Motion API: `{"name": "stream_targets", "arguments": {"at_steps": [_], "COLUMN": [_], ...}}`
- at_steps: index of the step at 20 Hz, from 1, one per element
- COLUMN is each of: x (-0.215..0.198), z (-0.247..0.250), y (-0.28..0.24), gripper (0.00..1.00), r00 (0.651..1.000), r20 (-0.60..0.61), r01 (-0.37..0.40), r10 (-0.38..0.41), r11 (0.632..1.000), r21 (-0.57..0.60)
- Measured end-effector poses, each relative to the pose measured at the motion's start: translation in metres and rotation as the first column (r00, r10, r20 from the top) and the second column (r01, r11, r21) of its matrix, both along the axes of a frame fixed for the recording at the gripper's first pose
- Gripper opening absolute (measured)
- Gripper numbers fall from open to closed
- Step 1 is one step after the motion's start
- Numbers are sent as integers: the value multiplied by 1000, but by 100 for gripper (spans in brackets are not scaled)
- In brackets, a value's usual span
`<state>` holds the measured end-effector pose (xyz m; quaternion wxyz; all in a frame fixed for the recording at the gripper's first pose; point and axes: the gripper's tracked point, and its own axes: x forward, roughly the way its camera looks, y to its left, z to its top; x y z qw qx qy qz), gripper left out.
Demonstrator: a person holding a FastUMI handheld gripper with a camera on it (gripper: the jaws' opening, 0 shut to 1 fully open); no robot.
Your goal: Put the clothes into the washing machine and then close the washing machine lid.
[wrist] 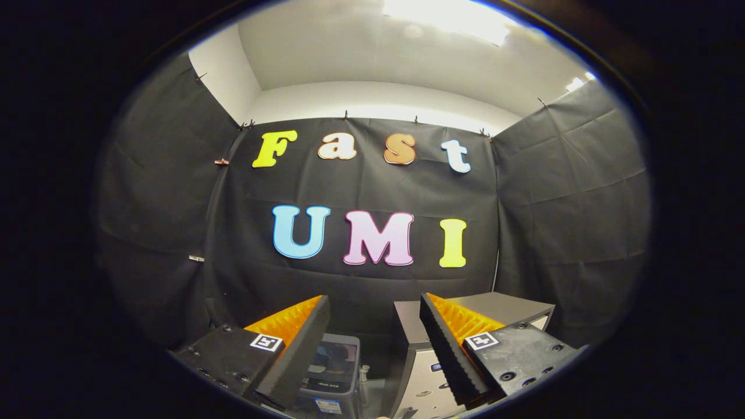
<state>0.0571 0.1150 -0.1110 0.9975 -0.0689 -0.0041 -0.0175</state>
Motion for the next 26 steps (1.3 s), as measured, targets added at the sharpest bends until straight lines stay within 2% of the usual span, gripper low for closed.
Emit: {"name": "stream_targets", "arguments": {"at_steps": [7, 12, 26], "x": [-1, -3, -1], "z": [3, -3, -11], "y": [2, 12, 34], "gripper": [98, 98, 98], "r00": [1000, 1000, 997], "r20": [5, -11, -40], "r01": [2, -20, -58], "r10": [-2, 21, 60], "r11": [1000, 999, 998], "r21": [9, 43, 35]}}
